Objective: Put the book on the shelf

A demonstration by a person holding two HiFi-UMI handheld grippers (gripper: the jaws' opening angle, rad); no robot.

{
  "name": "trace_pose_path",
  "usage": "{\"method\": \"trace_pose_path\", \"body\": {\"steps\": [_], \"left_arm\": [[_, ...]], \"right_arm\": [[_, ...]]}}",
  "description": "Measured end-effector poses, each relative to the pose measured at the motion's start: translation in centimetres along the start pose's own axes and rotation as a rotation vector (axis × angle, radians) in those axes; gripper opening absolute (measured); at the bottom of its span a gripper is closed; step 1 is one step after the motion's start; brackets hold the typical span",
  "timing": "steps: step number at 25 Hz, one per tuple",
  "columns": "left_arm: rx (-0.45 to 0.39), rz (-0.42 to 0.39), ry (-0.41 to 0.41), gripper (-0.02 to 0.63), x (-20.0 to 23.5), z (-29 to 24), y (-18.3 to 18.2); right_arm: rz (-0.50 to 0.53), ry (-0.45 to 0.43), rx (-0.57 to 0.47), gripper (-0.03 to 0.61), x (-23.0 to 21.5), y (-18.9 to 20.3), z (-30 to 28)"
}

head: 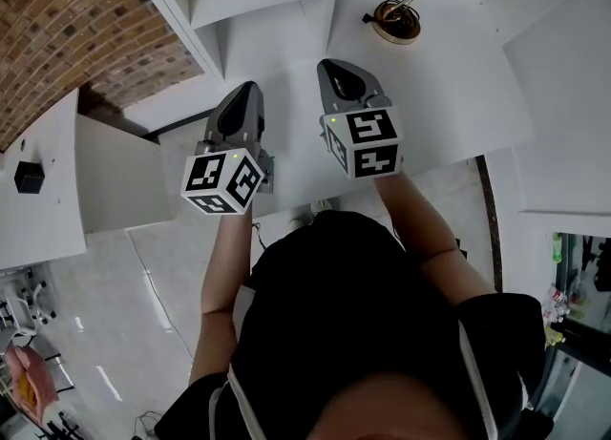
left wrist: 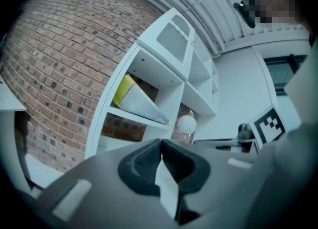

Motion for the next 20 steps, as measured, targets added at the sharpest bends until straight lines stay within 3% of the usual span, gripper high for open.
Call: {"method": "trace_pose_path", "body": {"steps": [20], "left_arm": [[0.068,0.031,-0.03,-0.005,-1.1,2.8,4.0]], "right_arm": [[-0.026,-0.09,0.079,-0.003,2.2,3.9,2.2]]}}
Point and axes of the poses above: the fingertips, and each gripper's own axes: z backward along the fingers, x to its left, y out of its underside, the point moved 6 cm from there along z, backward along the fingers, and after that the axes turned 14 degrees about y, right-handed, at the moved point
